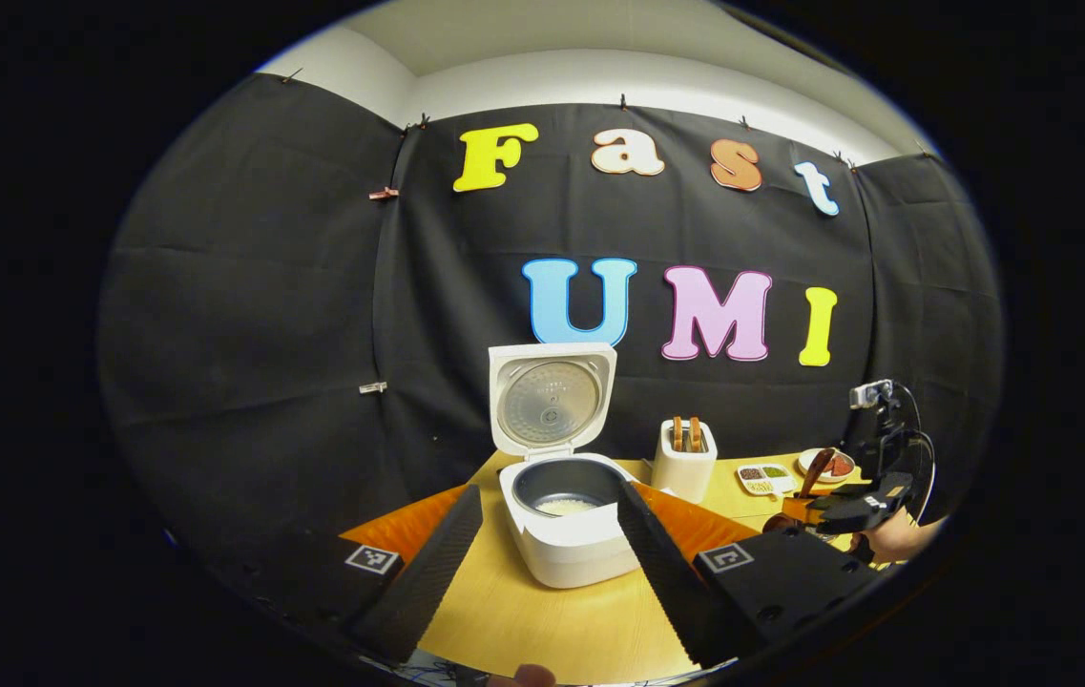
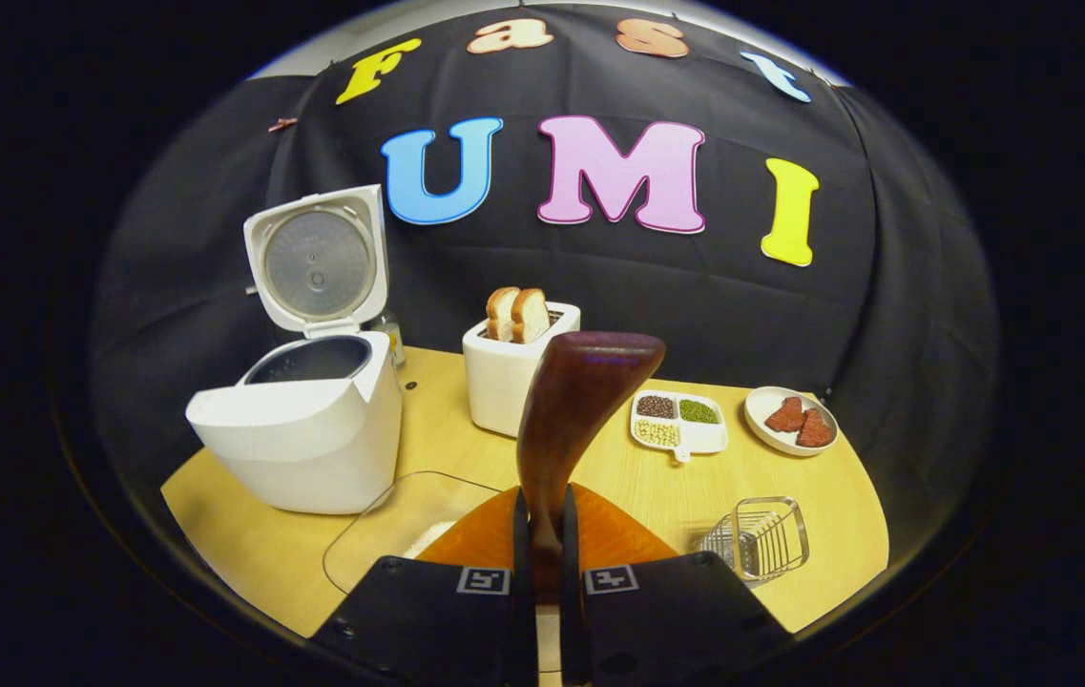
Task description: Close the left gripper, press the button to open the rice cooker; take a wooden spoon from the chopstick holder with the right hand, scoop a spoonful of rice and pour it into the rice cooker, then put the wooden spoon back into the chopstick holder.
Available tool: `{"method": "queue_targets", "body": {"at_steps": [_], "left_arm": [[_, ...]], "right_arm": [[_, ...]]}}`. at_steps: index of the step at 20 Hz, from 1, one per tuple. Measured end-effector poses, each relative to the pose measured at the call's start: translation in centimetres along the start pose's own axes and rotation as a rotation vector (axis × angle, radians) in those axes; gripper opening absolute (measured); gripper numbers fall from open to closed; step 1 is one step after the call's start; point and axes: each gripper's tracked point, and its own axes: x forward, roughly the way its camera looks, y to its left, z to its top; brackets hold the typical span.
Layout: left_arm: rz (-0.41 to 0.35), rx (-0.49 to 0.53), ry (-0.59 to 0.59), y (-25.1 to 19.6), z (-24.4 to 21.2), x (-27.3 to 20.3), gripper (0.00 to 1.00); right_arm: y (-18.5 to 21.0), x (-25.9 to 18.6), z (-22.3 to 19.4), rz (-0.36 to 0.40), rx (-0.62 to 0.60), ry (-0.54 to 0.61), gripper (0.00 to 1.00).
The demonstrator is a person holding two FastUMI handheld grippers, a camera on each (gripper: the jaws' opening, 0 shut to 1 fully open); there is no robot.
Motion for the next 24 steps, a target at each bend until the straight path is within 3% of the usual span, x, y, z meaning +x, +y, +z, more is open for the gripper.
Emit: {"method": "queue_targets", "body": {"at_steps": [8,12,18,24], "left_arm": [[-0.005,0.004,0.02,0.3,-1.3,0.4,0.98],[0.0,-0.004,0.03,0.8,-2.0,0.0,0.98],[0.009,-0.031,0.05,1.5,-2.9,-0.7,0.98],[0.013,-0.067,0.055,2.0,-3.4,-1.2,0.98]], "right_arm": [[0.0,2.1,-4.0,-0.049,-0.115,0.075,0.14],[0.5,2.6,-5.2,-0.081,-0.084,0.103,0.14],[4.8,2.6,-5.9,-0.009,0.118,0.139,0.14],[5.1,2.7,-6.6,0.049,0.468,0.178,0.14]]}}
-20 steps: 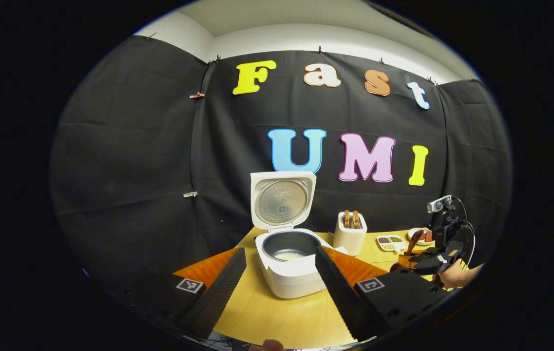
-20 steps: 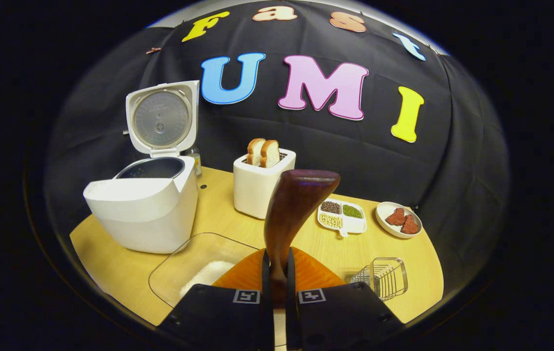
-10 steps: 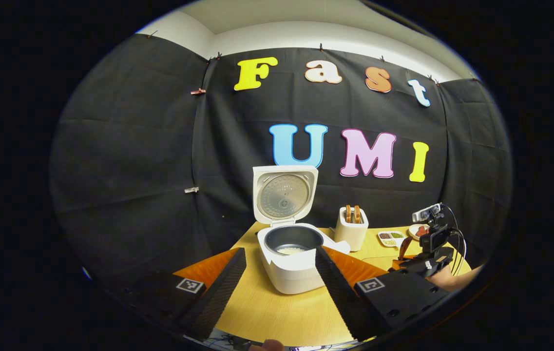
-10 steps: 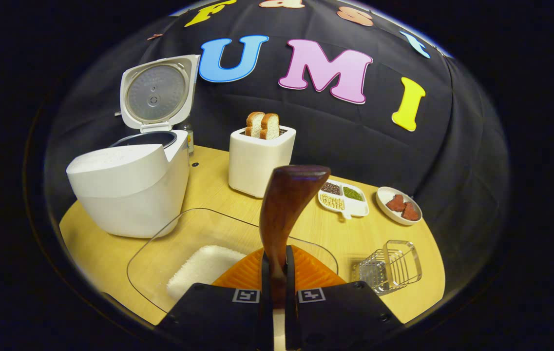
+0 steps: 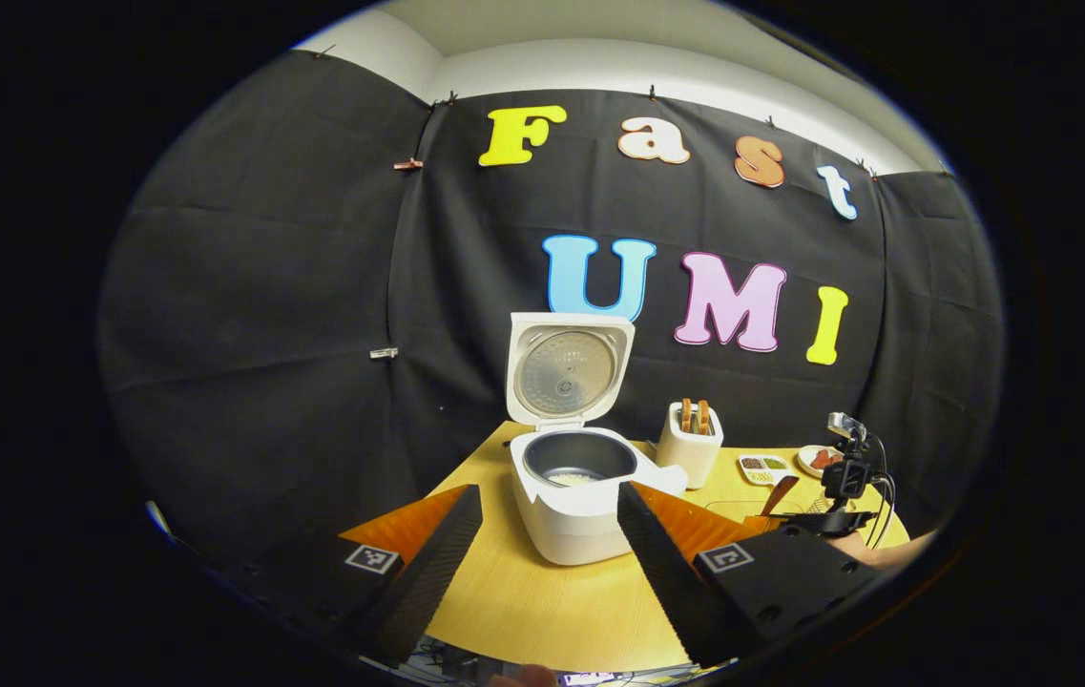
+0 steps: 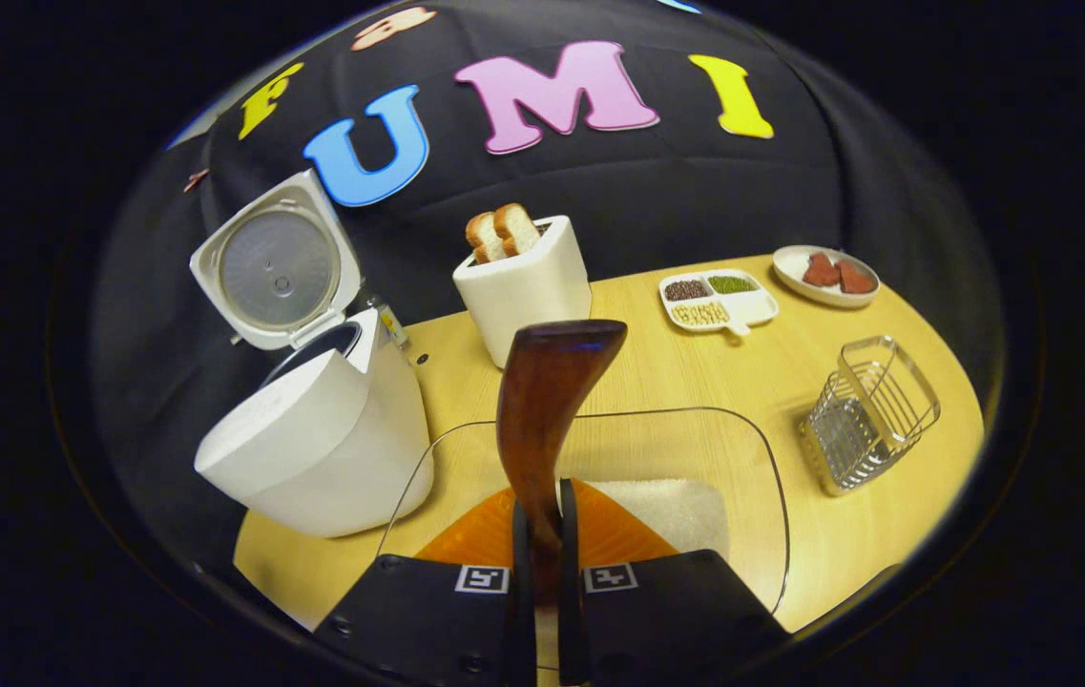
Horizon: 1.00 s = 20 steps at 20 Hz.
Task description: Close the left gripper, press the button to open the rice cooker; take a wooden spoon from the chopstick holder with the right hand, scoop a spoonful of rice and pour it into the rice cooker, then put the wooden spoon back into the chopstick holder.
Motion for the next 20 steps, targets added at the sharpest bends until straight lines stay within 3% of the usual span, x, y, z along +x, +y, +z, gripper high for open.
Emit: {"method": "queue_targets", "body": {"at_steps": [6,14,20], "left_arm": [[-0.01,0.008,-0.017,-0.1,0.5,0.2,0.95],[-0.014,0.01,-0.026,-0.3,0.9,0.2,0.95],[-0.02,0.017,-0.037,-0.5,1.2,0.2,0.95]], "right_arm": [[-2.4,-0.8,0.5,0.03,0.304,-0.007,0.13],[-4.3,-3.7,4.8,0.044,0.438,-0.086,0.13],[-2.9,-5.8,8.4,0.077,0.439,-0.129,0.13]]}}
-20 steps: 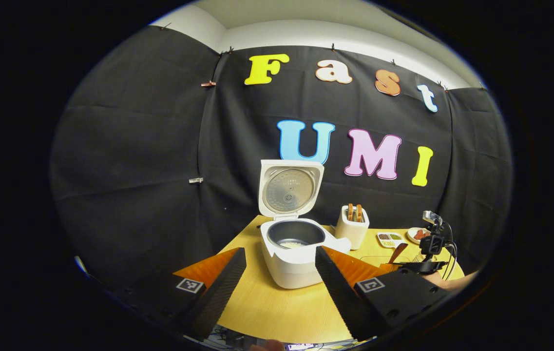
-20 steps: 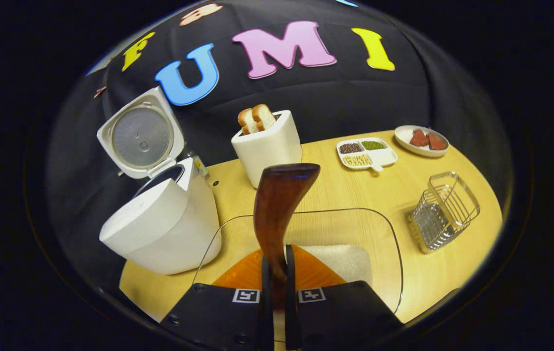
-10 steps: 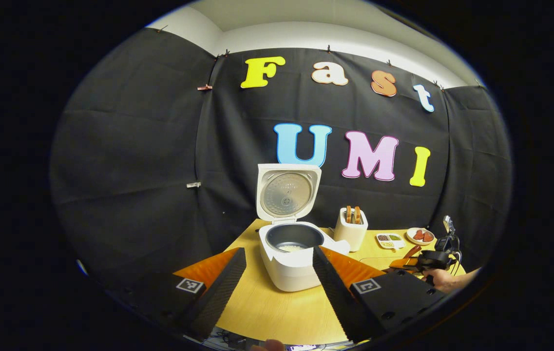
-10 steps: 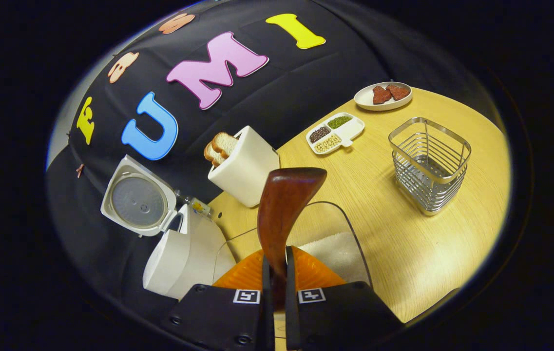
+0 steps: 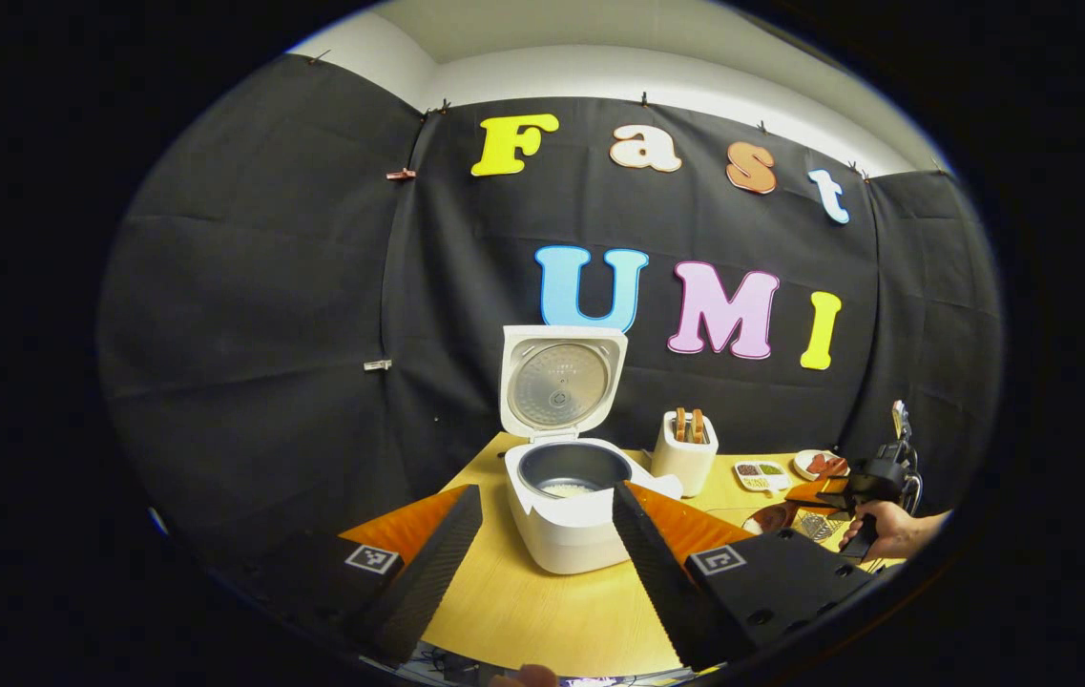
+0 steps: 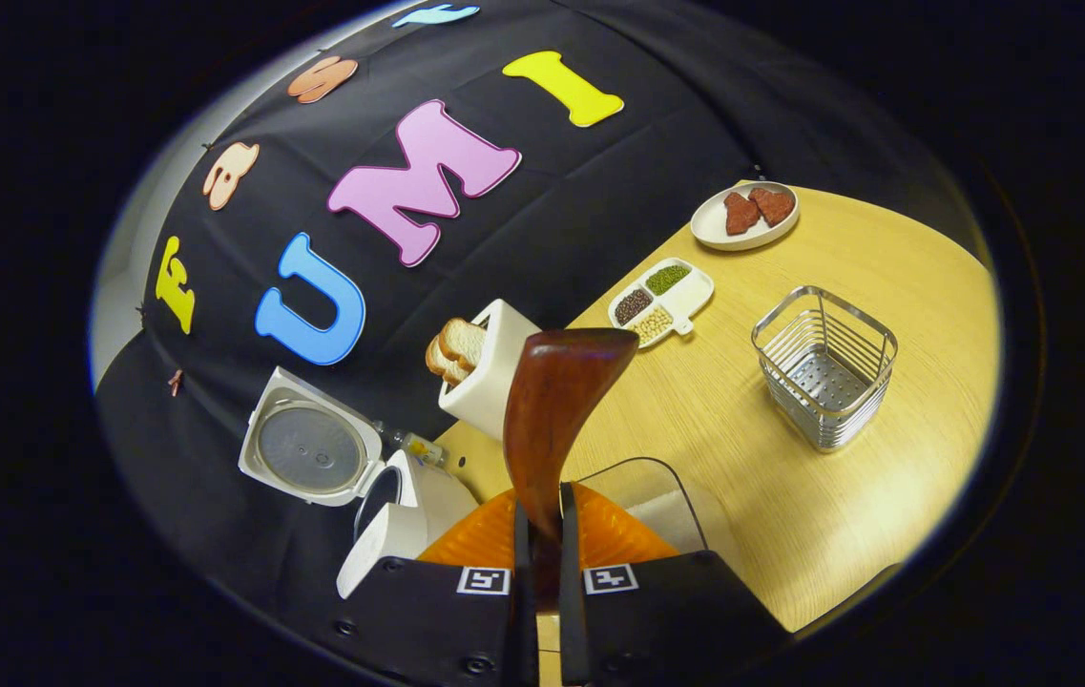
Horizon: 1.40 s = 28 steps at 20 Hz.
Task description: Close the left gripper, press the button to open the rice cooker; take a wooden spoon from the chopstick holder with the right hand, scoop a spoonful of rice and pour it into the rice cooker, then put the wooden spoon back into the chopstick holder.
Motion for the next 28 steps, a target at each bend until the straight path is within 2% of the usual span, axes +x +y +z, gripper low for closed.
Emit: {"method": "queue_targets", "body": {"at_steps": [6,9,13,17,22,28], "left_arm": [[-0.006,-0.002,-0.005,-0.2,0.2,0.0,0.95],[-0.011,-0.01,-0.007,-0.2,0.6,-0.2,0.95],[-0.006,-0.018,-0.007,0.8,0.4,-0.1,0.95],[0.005,-0.033,0.001,1.6,0.0,-0.1,0.95],[0.032,-0.035,0.017,3.1,-0.5,0.3,0.95],[0.071,-0.053,0.037,4.8,-1.1,0.8,0.95]], "right_arm": [[5.5,-1.0,2.3,0.071,0.029,-0.025,0.13],[9.5,-1.6,3.2,0.134,0.039,-0.03,0.13],[15.3,-0.9,3.6,0.202,0.124,-0.015,0.13],[20.8,0.6,2.9,0.279,0.195,0.011,0.13],[26.6,3.6,0.7,0.335,0.229,0.038,0.13],[30.4,8.5,-2.7,0.343,0.146,0.057,0.13]]}}
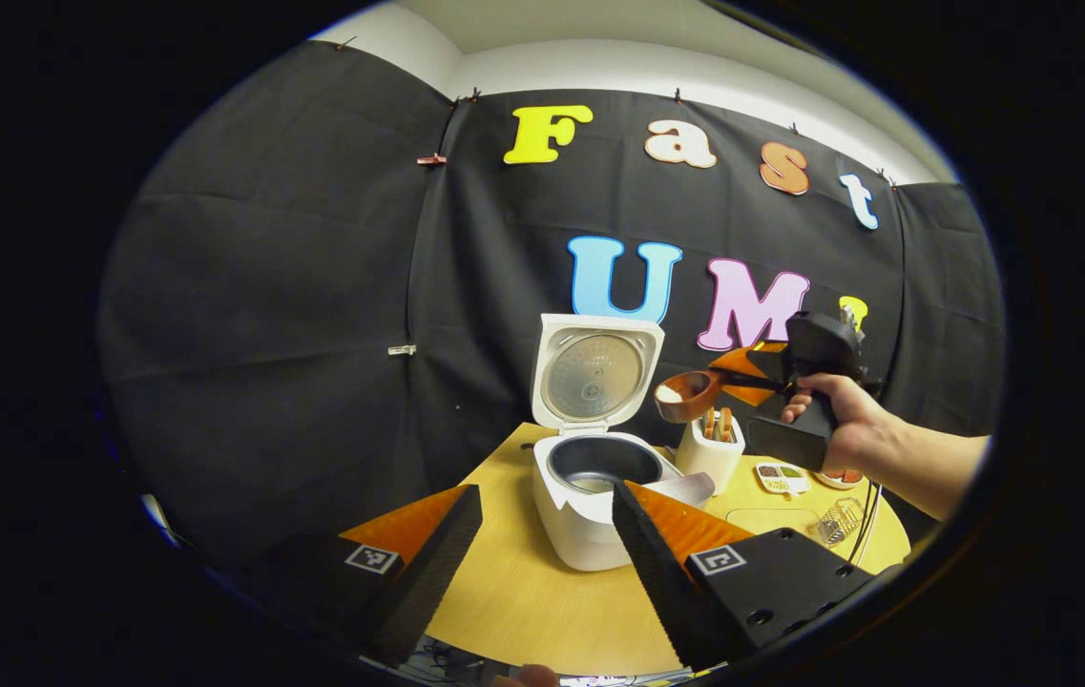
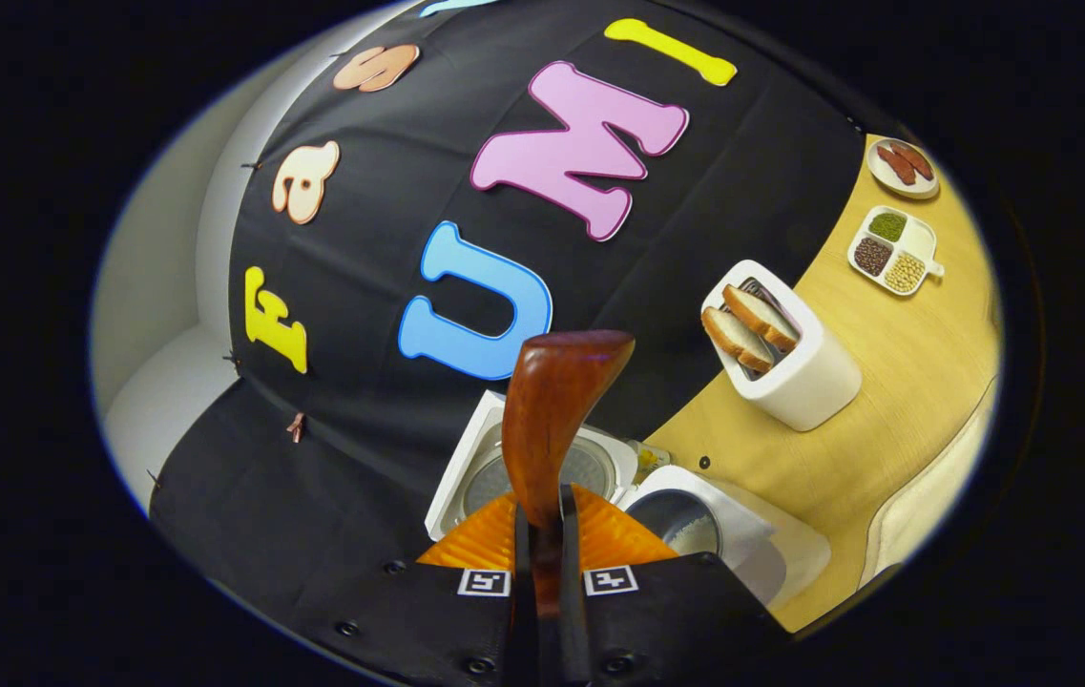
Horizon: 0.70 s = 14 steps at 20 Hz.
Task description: Close the left gripper, press the button to open the rice cooker; take a wooden spoon from the chopstick holder with the right hand, scoop a spoonful of rice and pour it into the rice cooker, then put the wooden spoon back into the chopstick holder.
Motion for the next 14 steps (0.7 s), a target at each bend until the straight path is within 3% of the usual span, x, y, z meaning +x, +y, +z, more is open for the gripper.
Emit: {"method": "queue_targets", "body": {"at_steps": [8,14], "left_arm": [[0.049,-0.037,0.022,1.8,-1.4,-0.4,0.95],[0.083,-0.019,0.034,2.7,-2.6,-1.5,0.95]], "right_arm": [[-2.6,3.8,-4.0,-0.056,-0.196,0.046,0.13],[-2.5,5.4,-5.0,-0.064,-0.474,0.06,0.13]]}}
